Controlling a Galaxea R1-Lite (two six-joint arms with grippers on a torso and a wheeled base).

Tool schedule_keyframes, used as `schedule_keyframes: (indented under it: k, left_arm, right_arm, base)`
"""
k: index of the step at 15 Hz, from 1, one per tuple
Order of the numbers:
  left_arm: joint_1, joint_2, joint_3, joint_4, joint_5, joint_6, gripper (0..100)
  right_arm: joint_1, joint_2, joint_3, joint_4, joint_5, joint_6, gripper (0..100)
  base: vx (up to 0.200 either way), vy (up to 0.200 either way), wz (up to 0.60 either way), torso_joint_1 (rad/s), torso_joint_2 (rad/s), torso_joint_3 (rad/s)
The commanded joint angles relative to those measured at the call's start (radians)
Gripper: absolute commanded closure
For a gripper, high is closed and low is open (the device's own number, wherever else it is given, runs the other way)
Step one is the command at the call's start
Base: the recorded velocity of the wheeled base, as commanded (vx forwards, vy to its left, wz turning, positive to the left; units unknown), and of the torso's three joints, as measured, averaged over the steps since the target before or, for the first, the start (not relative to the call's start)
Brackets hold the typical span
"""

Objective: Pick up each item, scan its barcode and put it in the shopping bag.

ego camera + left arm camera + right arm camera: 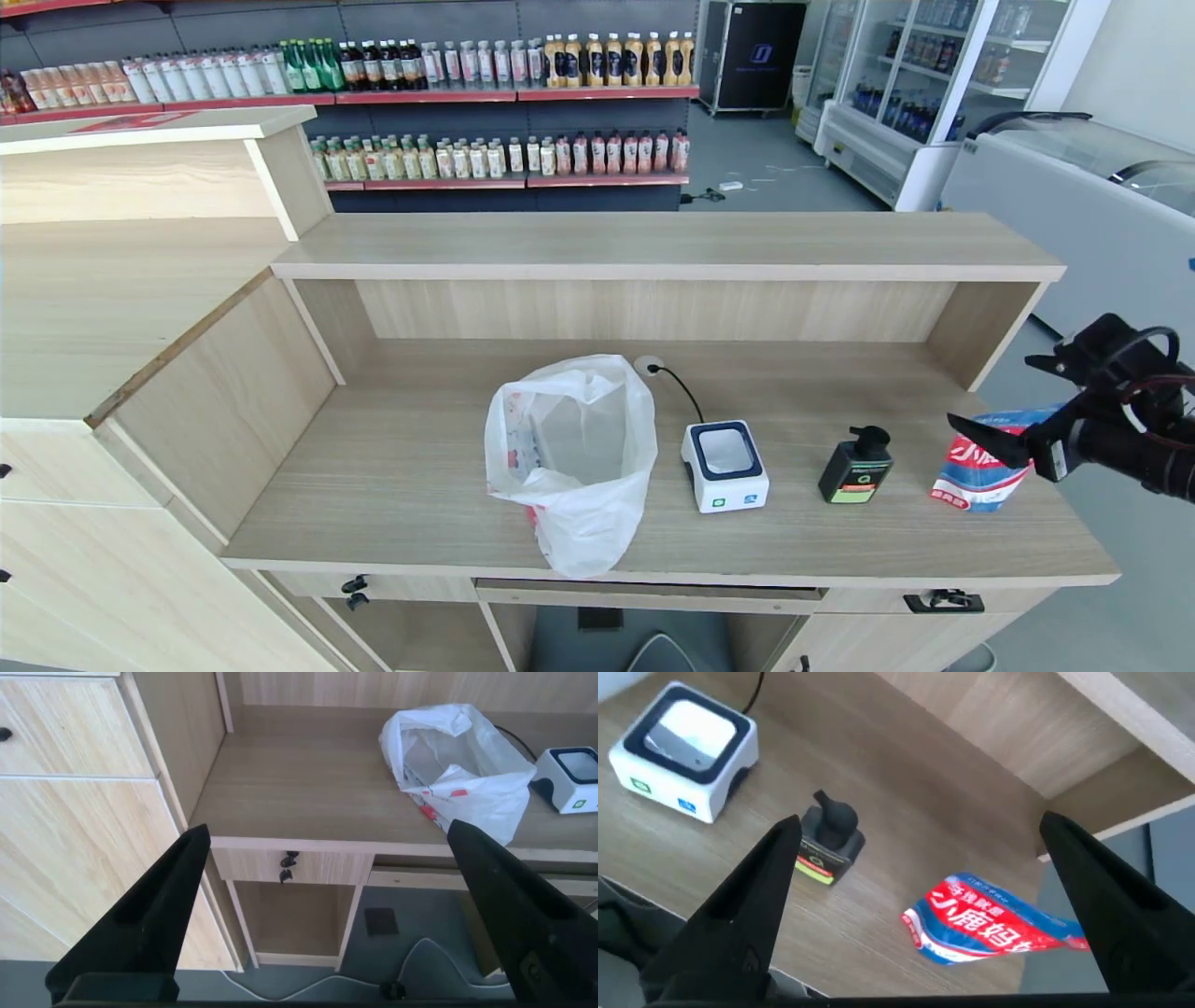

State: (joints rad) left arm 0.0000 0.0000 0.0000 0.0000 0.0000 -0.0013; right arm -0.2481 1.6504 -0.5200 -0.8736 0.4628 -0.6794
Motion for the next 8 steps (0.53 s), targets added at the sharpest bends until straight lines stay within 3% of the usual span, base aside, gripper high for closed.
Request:
schedule_keyframes:
  k: [1, 5, 8]
  left_arm:
    - [0.0, 0.0, 0.0, 0.0, 0.0, 0.0, 0]
    - [0.0, 0.0, 0.0, 0.0, 0.0, 0.0, 0]
    - [0.0, 0.0, 0.0, 0.0, 0.0, 0.0, 0]
  right_arm:
    - [-0.083, 0.21, 0.003, -0.024, 0.059, -0.121, 0]
    - [-0.112, 0.289, -0.003, 0.007, 0.106, -0.292, 0]
    - [-0.112, 0.35, -0.038, 0.001, 0.149, -0.325, 0]
  base:
    - [0.0, 0.0, 0.0, 0.0, 0.0, 0.0]
    - [0.0, 0.0, 0.0, 0.0, 0.0, 0.0]
    - [0.0, 0.0, 0.0, 0.0, 0.0, 0.0]
